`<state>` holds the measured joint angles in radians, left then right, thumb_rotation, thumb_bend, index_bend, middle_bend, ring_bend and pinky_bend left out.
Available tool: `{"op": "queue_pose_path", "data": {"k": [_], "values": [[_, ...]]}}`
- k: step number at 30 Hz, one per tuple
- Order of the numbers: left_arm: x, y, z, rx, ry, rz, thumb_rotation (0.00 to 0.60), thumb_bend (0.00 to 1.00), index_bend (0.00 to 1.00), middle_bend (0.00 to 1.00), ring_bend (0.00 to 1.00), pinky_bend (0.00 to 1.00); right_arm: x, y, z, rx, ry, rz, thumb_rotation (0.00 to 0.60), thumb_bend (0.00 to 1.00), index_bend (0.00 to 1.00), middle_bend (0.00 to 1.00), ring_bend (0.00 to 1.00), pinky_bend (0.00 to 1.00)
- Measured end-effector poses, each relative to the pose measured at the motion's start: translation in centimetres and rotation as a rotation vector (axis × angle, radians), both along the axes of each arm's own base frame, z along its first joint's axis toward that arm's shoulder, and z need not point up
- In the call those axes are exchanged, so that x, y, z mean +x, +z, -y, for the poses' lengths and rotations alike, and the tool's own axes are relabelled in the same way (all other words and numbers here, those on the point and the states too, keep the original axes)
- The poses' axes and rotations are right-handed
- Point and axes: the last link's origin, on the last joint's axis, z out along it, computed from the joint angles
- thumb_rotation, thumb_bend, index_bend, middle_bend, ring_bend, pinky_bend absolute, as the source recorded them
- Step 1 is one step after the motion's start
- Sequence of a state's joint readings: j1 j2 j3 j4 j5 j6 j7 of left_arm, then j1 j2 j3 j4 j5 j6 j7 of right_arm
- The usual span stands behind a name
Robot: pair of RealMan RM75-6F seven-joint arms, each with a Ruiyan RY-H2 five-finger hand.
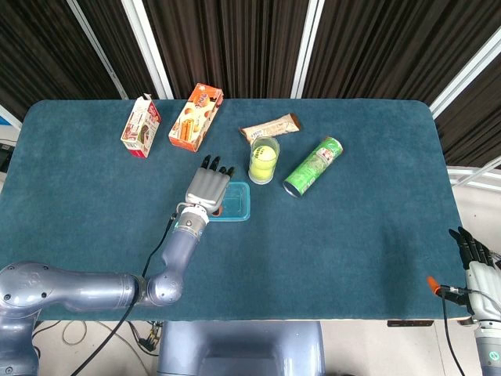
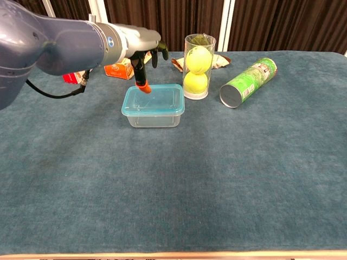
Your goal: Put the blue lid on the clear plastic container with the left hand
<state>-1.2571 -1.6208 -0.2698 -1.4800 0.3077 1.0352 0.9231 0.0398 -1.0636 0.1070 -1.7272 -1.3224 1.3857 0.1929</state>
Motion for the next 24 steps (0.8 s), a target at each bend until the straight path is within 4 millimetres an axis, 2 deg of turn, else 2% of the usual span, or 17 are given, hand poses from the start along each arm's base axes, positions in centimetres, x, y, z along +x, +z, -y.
{"op": "queue_pose_path", "data": {"k": [5, 9, 15, 24], "values": [[-0.4, 0.0, -1.1, -0.020, 0.010, 0.071, 0.600, 0.34, 0.41, 0.37, 0.04, 0.00, -0.1, 0.0, 0.0, -0.005, -0.008, 0.003, 0.600, 0.29, 0.10, 0.00, 0.00, 0.00], [-0.9, -0.1, -2.3, -0.021, 0.030, 0.089, 0.600, 0.36, 0.46, 0.40, 0.05, 0.00, -0.1, 0.0, 0.0, -0.006, -0.011, 0.008, 0.600, 0.29, 0.10, 0.00, 0.00, 0.00], [-0.8, -0.7, -3.2, -0.034, 0.070, 0.129, 0.600, 0.36, 0.48, 0.46, 0.07, 0.00, 0.0, -0.1, 0.0, -0.001, -0.006, 0.012, 0.600, 0.29, 0.10, 0.00, 0.00, 0.00], [-0.1, -1.1, -3.5, -0.047, 0.105, 0.158, 0.600, 0.38, 0.49, 0.49, 0.08, 0.00, -0.1, 0.0, -0.1, -0.004, -0.012, 0.017, 0.600, 0.29, 0.10, 0.00, 0.00, 0.00]]}}
